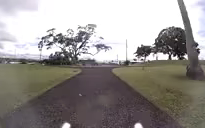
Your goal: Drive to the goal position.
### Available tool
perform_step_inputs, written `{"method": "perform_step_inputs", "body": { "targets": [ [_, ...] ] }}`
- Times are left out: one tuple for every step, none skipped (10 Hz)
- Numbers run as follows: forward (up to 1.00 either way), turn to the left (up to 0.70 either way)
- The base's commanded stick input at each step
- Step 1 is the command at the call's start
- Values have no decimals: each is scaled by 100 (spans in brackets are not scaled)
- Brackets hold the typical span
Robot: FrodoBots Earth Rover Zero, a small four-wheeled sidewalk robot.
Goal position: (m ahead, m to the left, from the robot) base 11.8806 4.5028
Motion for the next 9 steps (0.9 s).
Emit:
{"method": "perform_step_inputs", "body": {
  "targets": [
    [70, 1],
    [70, 0],
    [70, 0],
    [70, 0],
    [70, 0],
    [70, 0],
    [70, 0],
    [70, 0],
    [70, 0]
  ]
}}
